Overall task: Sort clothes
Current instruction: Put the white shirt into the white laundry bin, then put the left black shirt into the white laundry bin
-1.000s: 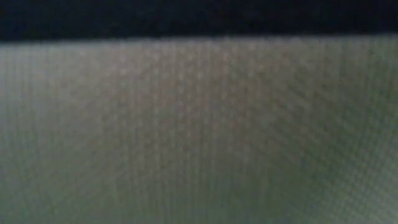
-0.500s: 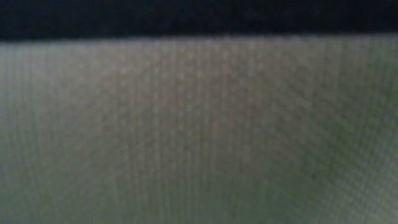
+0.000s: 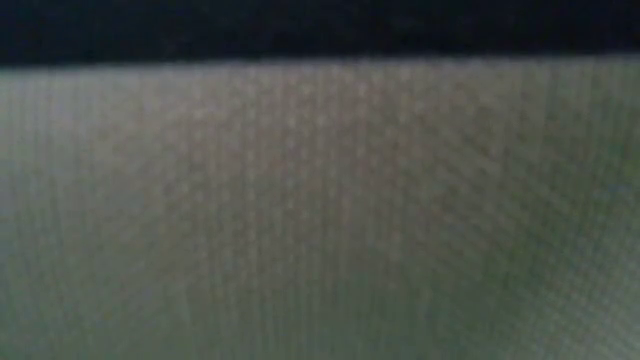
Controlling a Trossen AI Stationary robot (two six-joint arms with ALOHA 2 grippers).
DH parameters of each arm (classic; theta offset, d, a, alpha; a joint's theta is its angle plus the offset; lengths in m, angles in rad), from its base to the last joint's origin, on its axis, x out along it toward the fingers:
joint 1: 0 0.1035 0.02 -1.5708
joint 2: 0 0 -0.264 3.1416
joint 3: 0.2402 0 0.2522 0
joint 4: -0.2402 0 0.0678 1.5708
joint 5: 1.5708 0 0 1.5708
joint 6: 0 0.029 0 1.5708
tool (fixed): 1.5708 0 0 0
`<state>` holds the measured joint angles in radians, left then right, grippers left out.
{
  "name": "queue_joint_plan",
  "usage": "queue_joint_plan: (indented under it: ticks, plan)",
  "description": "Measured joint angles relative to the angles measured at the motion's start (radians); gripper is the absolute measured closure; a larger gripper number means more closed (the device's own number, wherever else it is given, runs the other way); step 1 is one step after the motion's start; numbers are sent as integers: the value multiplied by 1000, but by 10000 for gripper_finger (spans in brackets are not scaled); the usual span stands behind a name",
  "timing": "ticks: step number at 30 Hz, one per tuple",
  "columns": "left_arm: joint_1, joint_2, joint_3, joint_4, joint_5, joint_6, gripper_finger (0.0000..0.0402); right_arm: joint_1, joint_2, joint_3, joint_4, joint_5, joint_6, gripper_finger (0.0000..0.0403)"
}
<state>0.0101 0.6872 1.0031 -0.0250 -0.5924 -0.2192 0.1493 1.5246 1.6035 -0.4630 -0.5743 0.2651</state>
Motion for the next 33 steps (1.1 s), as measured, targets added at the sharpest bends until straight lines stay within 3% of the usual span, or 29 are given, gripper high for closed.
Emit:
queue_joint_plan:
  ticks: [7, 15, 19, 25, 33]
  plan:
    - [0, 0, 0, -5, 0, 0, 402, 0, -3, 0, -29, 0, 38, 198]
    - [0, -1, 0, -35, 38, -5, 402, -11, -20, 46, -96, 17, 30, 208]
    - [0, -4, 0, -78, 111, -44, 402, -19, -23, 151, -289, 131, -41, 222]
    - [-1, -17, 0, -246, 307, -159, 402, -19, -23, 338, -569, 361, -160, 243]
    - [0, -27, 0, -675, 317, -510, 402, -25, -27, 505, -774, 555, -215, 261]
